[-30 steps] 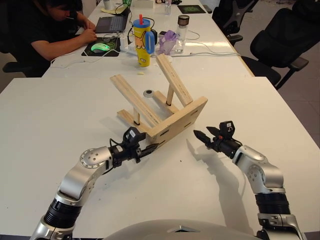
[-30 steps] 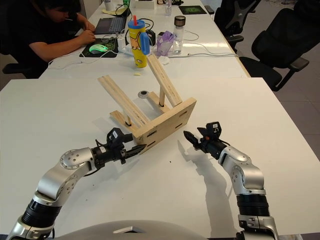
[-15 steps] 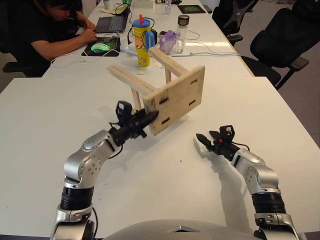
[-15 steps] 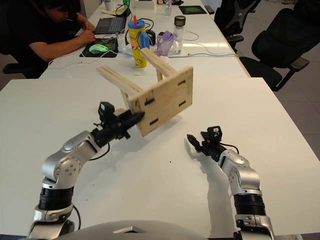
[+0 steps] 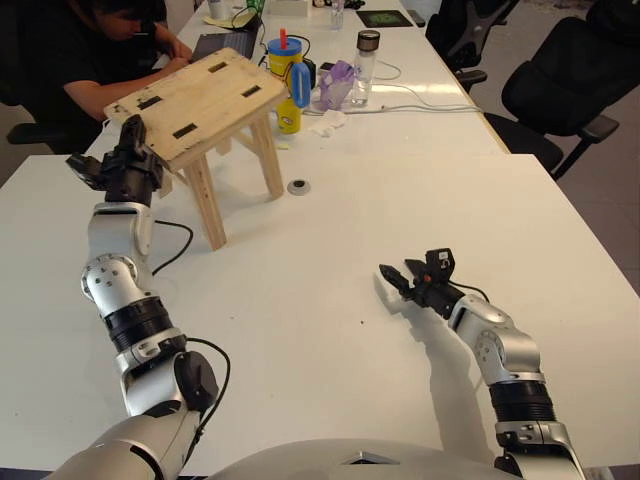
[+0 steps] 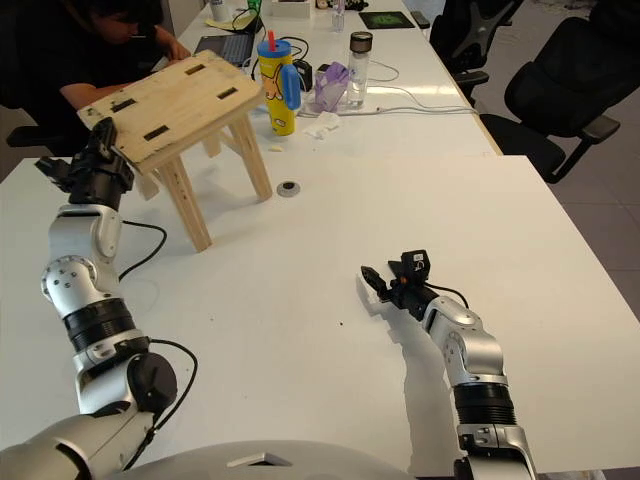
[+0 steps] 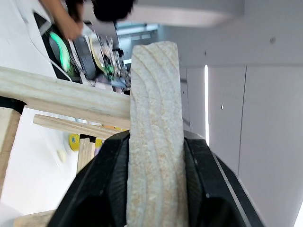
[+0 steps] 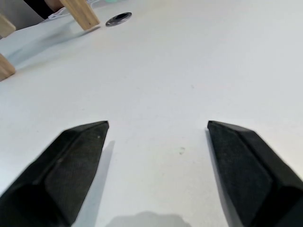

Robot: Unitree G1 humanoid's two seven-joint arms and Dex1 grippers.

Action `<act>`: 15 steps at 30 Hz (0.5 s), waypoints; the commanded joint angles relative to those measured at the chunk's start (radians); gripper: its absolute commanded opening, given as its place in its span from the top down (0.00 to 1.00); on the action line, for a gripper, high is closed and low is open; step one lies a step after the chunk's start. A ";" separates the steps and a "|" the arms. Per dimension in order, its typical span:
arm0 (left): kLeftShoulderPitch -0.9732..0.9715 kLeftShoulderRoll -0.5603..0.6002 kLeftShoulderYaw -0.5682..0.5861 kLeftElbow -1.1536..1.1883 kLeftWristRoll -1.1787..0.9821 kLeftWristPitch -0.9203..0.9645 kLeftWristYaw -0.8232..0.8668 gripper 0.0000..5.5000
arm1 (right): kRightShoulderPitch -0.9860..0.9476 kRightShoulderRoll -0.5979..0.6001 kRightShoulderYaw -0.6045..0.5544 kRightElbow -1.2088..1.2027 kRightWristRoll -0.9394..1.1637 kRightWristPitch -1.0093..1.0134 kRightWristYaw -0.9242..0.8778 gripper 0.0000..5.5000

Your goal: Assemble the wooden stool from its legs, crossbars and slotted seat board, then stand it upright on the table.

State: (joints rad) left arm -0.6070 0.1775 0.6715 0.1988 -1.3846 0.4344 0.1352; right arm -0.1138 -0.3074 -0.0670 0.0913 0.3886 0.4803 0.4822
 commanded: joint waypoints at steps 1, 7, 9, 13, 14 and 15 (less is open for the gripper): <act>-0.004 0.015 -0.024 0.069 0.052 0.014 -0.052 0.76 | -0.006 0.014 0.016 0.022 -0.018 0.011 -0.003 0.30; 0.004 -0.003 0.008 0.087 0.047 -0.003 -0.064 0.57 | 0.001 0.024 0.027 0.025 -0.032 0.015 0.000 0.30; -0.004 -0.004 0.024 0.084 0.033 -0.004 -0.056 0.52 | 0.007 0.025 0.033 0.025 -0.038 0.018 0.000 0.30; 0.003 -0.008 0.048 0.043 0.005 0.003 -0.037 0.42 | 0.012 0.027 0.043 0.029 -0.045 0.020 0.002 0.30; 0.017 -0.014 0.057 0.018 -0.006 0.001 -0.026 0.39 | 0.012 0.024 0.046 0.030 -0.046 0.024 0.002 0.30; 0.040 -0.024 0.067 -0.024 -0.021 -0.002 -0.013 0.37 | 0.011 0.022 0.049 0.032 -0.047 0.024 0.002 0.30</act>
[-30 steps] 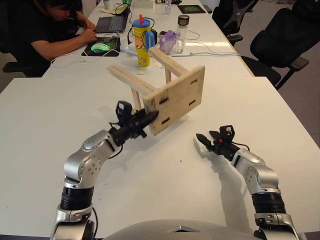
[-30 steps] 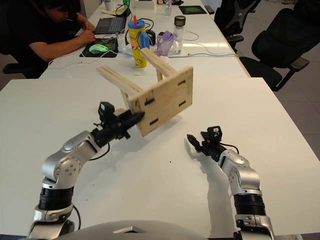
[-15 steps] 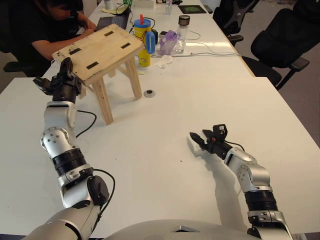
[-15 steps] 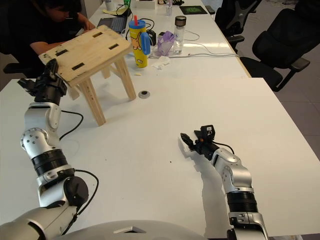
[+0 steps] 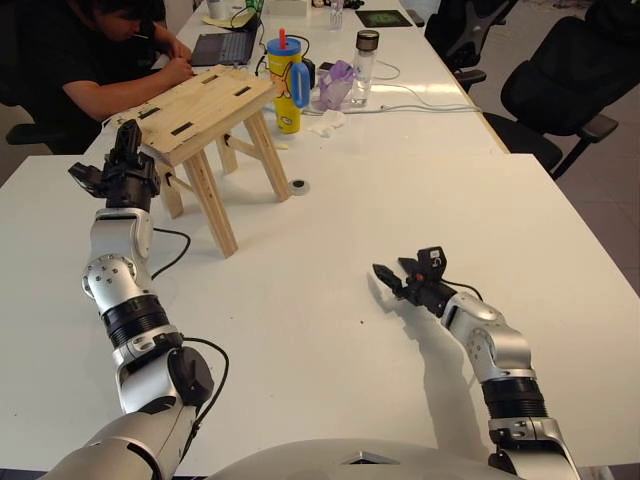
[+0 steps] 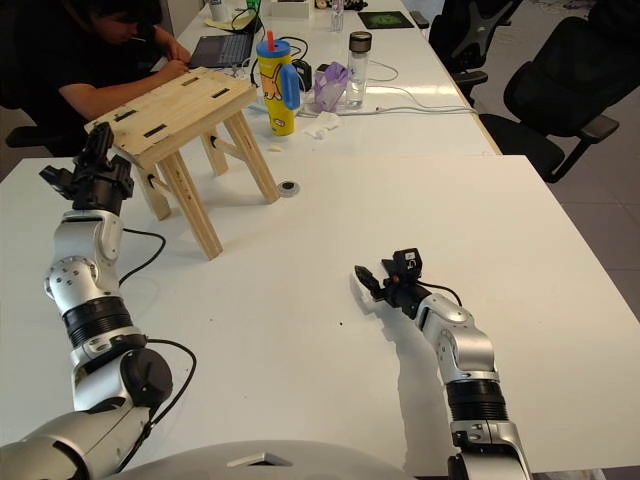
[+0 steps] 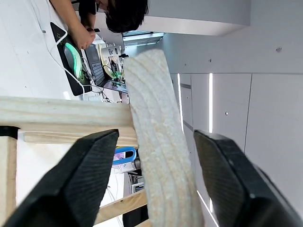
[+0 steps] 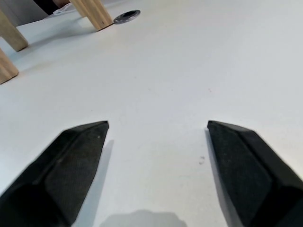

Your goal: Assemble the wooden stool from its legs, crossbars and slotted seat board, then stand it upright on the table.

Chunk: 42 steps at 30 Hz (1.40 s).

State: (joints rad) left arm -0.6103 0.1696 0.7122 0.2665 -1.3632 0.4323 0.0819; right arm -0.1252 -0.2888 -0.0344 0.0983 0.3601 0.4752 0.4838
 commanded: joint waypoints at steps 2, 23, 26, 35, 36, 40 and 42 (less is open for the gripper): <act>0.096 -0.038 0.035 -0.173 -0.066 0.001 0.066 0.32 | 0.026 0.000 0.019 0.024 -0.019 0.031 0.002 0.30; 0.519 0.364 -0.763 -0.330 1.049 -0.290 -0.659 0.48 | 0.004 -0.005 0.002 0.034 -0.019 0.010 -0.006 0.30; 0.379 0.380 -0.789 -0.104 1.147 -0.355 -0.685 0.57 | -0.017 -0.002 0.004 0.052 -0.019 0.005 -0.004 0.30; -0.192 0.544 -1.028 0.810 1.726 -0.544 -0.241 0.82 | -0.052 0.024 0.034 0.081 -0.033 -0.020 -0.011 0.30; -0.229 0.565 -1.044 0.858 1.762 -0.531 -0.175 0.86 | -0.050 0.028 0.041 0.080 -0.036 -0.022 -0.012 0.30; -0.305 0.606 -1.066 0.974 1.838 -0.492 -0.025 0.99 | -0.049 0.038 0.062 0.066 -0.042 -0.017 -0.011 0.30; -0.307 0.613 -1.051 1.018 1.842 -0.499 0.002 1.00 | -0.052 0.040 0.064 0.059 -0.047 -0.012 -0.012 0.30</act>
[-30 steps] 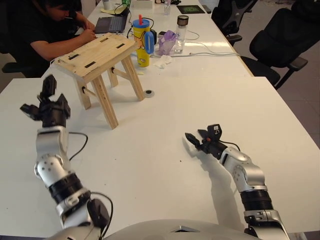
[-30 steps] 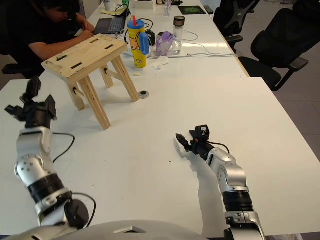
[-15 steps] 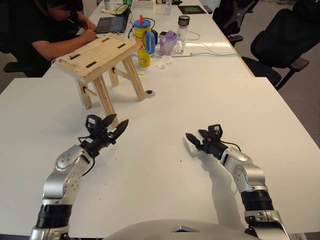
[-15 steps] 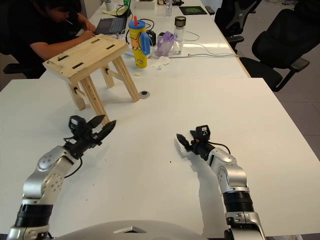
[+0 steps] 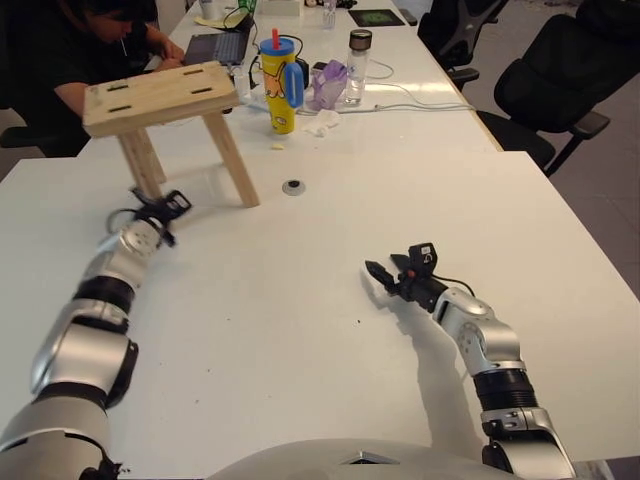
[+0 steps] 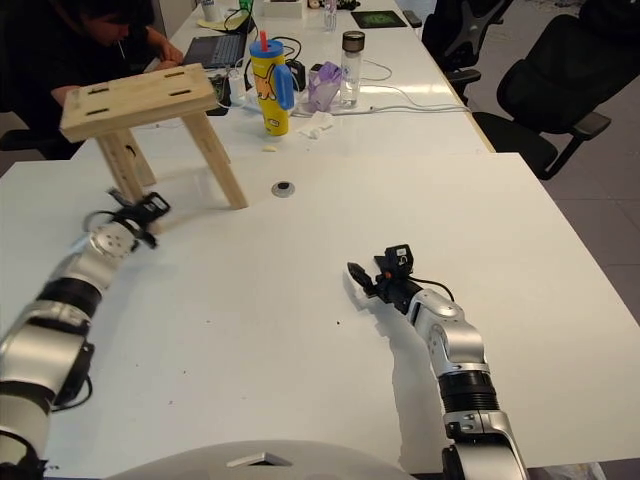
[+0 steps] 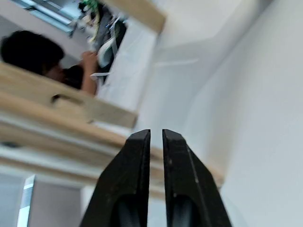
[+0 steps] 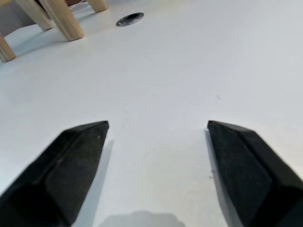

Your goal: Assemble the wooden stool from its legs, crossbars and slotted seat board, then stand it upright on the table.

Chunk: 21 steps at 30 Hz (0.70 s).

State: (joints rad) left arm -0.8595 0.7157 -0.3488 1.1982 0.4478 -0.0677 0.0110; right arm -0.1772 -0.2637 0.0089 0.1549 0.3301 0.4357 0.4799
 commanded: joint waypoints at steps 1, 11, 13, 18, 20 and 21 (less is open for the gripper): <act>-0.055 0.065 0.014 0.097 0.032 -0.008 0.085 1.00 | 0.000 0.015 0.021 -0.002 -0.019 0.030 -0.010 0.30; 0.157 -0.225 0.429 -0.149 -0.483 -0.270 -0.052 1.00 | 0.003 0.048 -0.004 -0.061 -0.006 0.016 -0.031 0.30; 0.217 -0.298 0.505 -0.287 -0.612 -0.273 -0.109 1.00 | -0.012 0.065 -0.007 -0.090 -0.015 -0.022 -0.047 0.30; 0.299 -0.421 0.540 -0.618 -0.743 -0.149 -0.132 1.00 | -0.128 0.120 -0.031 -0.132 -0.102 -0.135 -0.222 0.30; 0.319 -0.459 0.532 -0.729 -0.764 -0.082 -0.116 1.00 | -0.170 0.141 -0.034 -0.115 -0.143 -0.209 -0.275 0.30; 0.331 -0.472 0.515 -0.786 -0.741 -0.051 -0.093 1.00 | -0.202 0.156 -0.034 -0.087 -0.175 -0.252 -0.317 0.30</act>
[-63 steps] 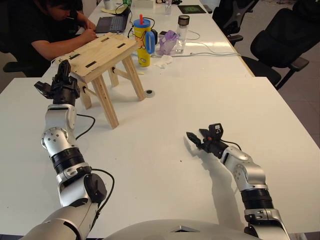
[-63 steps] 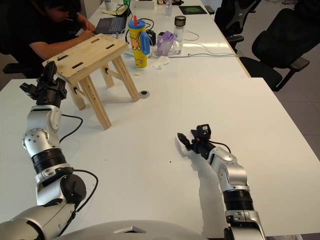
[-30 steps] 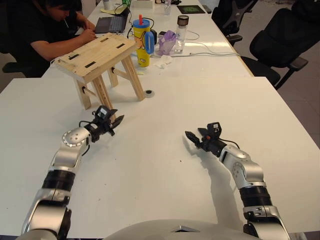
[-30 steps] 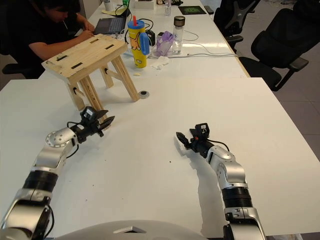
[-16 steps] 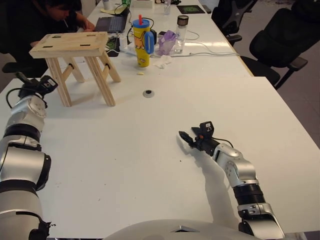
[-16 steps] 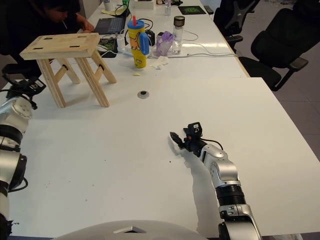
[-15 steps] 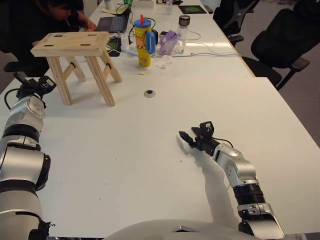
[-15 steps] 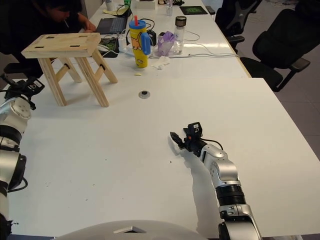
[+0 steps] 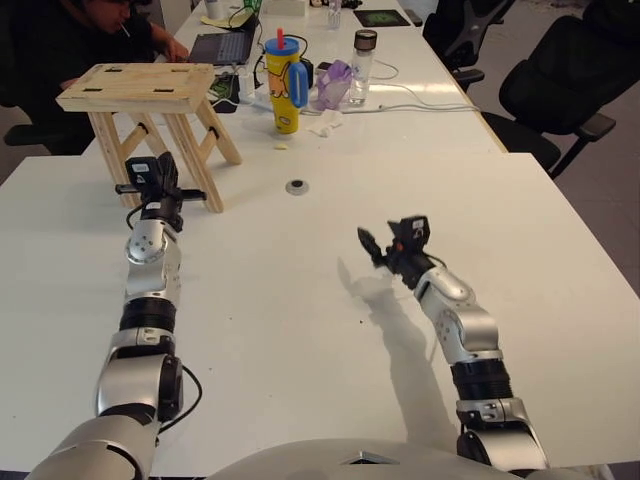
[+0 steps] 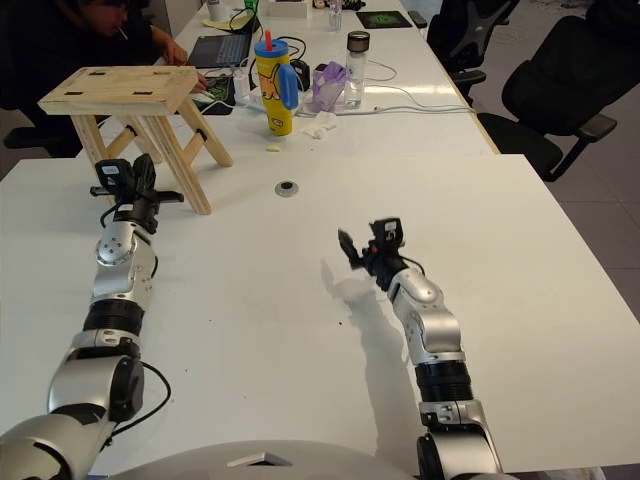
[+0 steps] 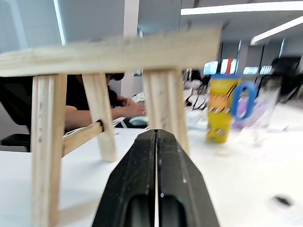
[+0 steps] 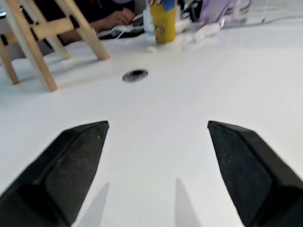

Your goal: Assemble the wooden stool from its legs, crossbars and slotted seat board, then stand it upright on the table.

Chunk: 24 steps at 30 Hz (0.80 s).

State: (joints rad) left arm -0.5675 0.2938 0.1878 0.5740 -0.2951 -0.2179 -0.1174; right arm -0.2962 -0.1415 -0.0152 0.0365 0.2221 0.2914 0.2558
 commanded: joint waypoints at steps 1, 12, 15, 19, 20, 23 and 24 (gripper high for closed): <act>0.044 -0.063 -0.030 -0.199 0.012 0.125 0.052 1.00 | -0.121 0.054 -0.008 0.070 -0.103 -0.171 -0.143 0.30; 0.027 -0.127 -0.036 -0.292 0.027 0.268 0.071 1.00 | -0.234 0.192 0.030 0.299 -0.168 -0.237 -0.264 0.30; 0.011 -0.142 0.028 -0.249 -0.005 0.237 0.093 1.00 | -0.270 0.201 0.039 0.350 -0.191 -0.251 -0.269 0.30; -0.011 -0.155 0.063 -0.183 -0.030 0.198 0.071 1.00 | -0.322 0.195 0.018 0.394 -0.192 -0.281 -0.274 0.30; -0.020 -0.159 0.059 -0.165 -0.014 0.169 0.074 1.00 | -0.338 0.190 0.006 0.412 -0.189 -0.289 -0.278 0.30; -0.040 -0.179 0.055 -0.136 -0.027 0.143 0.039 1.00 | -0.383 0.165 0.003 0.466 -0.192 -0.288 -0.239 0.30; -0.045 -0.185 0.054 -0.123 -0.018 0.119 0.042 1.00 | -0.394 0.163 0.002 0.484 -0.188 -0.308 -0.227 0.30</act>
State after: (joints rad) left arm -0.5801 0.1263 0.2472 0.4251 -0.3161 -0.0645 -0.0659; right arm -0.6517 0.0345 0.0009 0.4827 0.0179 0.0059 -0.0003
